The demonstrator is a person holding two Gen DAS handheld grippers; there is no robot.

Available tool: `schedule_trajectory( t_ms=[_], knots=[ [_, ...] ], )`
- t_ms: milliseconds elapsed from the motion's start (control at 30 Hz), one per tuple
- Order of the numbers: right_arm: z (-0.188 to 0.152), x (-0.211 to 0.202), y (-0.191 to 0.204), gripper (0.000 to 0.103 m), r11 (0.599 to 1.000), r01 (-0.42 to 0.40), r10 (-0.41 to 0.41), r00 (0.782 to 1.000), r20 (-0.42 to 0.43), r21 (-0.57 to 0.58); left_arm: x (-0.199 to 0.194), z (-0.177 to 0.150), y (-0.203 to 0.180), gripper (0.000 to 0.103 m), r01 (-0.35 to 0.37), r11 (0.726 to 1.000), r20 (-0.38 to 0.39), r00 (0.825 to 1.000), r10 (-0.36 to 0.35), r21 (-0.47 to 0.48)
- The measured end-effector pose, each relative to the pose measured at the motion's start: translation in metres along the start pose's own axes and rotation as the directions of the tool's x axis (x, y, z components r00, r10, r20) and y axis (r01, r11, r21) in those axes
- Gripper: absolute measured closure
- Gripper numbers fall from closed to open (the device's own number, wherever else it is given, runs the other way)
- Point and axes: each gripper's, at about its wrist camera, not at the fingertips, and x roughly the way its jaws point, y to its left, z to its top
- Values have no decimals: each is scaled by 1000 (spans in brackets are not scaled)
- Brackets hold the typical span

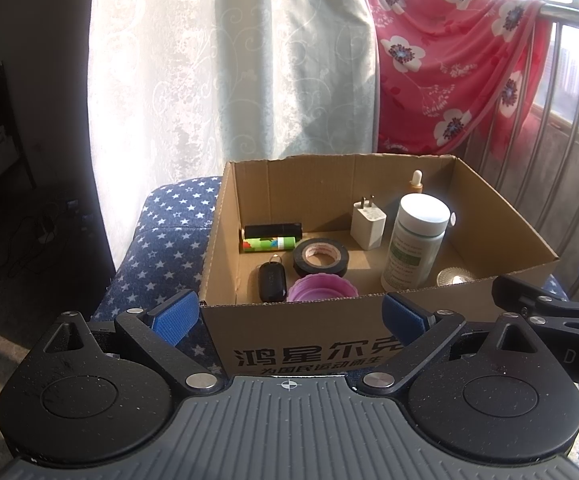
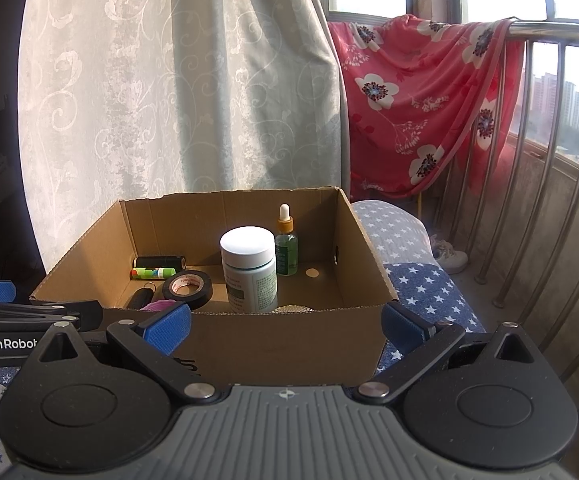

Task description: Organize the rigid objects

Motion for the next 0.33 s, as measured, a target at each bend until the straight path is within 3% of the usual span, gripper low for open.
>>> schedule_trajectory(
  t_ms=[333],
  knots=[
    [0,0,0,0,1000,0,0,1000,-1,1,-1,1,-1,4,1,1000,-2,1000,-1,0]
  ],
)
